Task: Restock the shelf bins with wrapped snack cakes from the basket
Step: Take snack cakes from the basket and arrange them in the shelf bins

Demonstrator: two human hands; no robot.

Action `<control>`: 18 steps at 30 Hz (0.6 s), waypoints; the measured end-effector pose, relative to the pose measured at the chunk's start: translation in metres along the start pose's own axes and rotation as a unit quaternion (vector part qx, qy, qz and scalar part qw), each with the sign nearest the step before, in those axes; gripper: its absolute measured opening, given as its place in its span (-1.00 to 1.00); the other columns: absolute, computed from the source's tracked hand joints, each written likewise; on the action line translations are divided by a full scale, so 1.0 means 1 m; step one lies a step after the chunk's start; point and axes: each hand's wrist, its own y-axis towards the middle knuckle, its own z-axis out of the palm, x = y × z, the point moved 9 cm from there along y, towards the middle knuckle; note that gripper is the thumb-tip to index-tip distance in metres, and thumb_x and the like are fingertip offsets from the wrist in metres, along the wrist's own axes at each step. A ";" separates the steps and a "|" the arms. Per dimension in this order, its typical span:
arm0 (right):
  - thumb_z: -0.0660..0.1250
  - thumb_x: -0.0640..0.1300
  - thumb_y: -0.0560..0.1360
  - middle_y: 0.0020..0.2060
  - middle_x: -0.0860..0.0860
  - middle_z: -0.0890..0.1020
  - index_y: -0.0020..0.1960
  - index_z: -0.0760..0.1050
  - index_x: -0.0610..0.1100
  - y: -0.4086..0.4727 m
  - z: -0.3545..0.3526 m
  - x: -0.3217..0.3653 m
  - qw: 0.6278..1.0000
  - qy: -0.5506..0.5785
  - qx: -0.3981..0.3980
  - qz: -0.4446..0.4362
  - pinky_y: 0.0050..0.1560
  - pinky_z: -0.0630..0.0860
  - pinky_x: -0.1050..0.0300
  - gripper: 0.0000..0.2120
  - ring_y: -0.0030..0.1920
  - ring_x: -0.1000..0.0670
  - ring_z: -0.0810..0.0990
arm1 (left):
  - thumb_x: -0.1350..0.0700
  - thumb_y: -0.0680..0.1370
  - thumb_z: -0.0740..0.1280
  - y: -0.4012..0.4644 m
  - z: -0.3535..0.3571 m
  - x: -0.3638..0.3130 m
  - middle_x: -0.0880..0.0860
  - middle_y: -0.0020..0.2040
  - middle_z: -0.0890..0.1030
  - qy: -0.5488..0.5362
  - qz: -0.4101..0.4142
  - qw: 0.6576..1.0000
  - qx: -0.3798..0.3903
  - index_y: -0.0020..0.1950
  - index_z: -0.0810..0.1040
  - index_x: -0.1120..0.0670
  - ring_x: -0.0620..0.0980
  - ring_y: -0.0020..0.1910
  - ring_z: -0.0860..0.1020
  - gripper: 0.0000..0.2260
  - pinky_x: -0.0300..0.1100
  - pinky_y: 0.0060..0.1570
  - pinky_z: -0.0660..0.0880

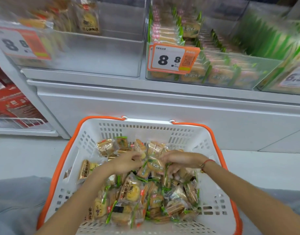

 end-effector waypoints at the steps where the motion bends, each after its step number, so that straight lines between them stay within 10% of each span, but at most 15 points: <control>1: 0.17 -0.20 0.59 -0.05 0.04 0.56 0.19 0.44 -0.22 -0.005 -0.007 0.010 1.000 -0.011 0.003 -0.014 -0.18 0.56 0.19 -0.79 -0.27 0.07 0.58 | 0.01 0.63 0.22 -0.003 -0.008 -0.010 -0.05 0.29 0.39 -0.029 0.008 0.999 -0.018 0.41 0.32 0.05 -0.07 0.27 0.39 -0.64 -0.28 0.19 0.31; 5: 0.14 -0.12 0.64 -0.13 0.02 0.63 0.16 0.51 -0.14 -0.034 -0.032 0.048 0.998 -0.037 0.005 -0.042 -0.27 0.44 0.31 -0.77 -0.22 0.08 0.57 | -0.03 0.59 0.26 -0.018 -0.030 -0.043 -0.05 0.26 0.49 -0.128 0.043 0.988 -0.069 0.35 0.40 0.01 -0.08 0.28 0.45 -0.66 -0.24 0.25 0.40; 9: 0.10 -0.14 0.65 -0.10 0.02 0.61 0.22 0.50 -0.13 -0.071 -0.054 0.073 0.996 -0.045 -0.015 -0.073 -0.19 0.47 0.31 -0.74 -0.17 0.10 0.55 | 0.00 0.58 0.27 -0.037 -0.044 -0.075 -0.22 0.03 0.54 -0.219 0.080 0.966 -0.110 0.24 0.45 -0.09 -0.27 -0.02 0.53 -0.77 -0.52 -0.19 0.45; 18: 0.17 0.00 0.62 -0.17 0.05 0.59 0.24 0.54 -0.08 -0.123 -0.069 0.091 0.983 -0.046 -0.079 -0.160 -0.08 0.48 0.25 -0.71 -0.15 0.09 0.54 | -0.01 0.44 0.45 -0.049 -0.052 -0.125 -0.10 -0.01 0.69 -0.219 0.145 0.955 -0.139 0.10 0.63 -0.05 -0.23 -0.03 0.62 -0.75 -0.45 -0.06 0.48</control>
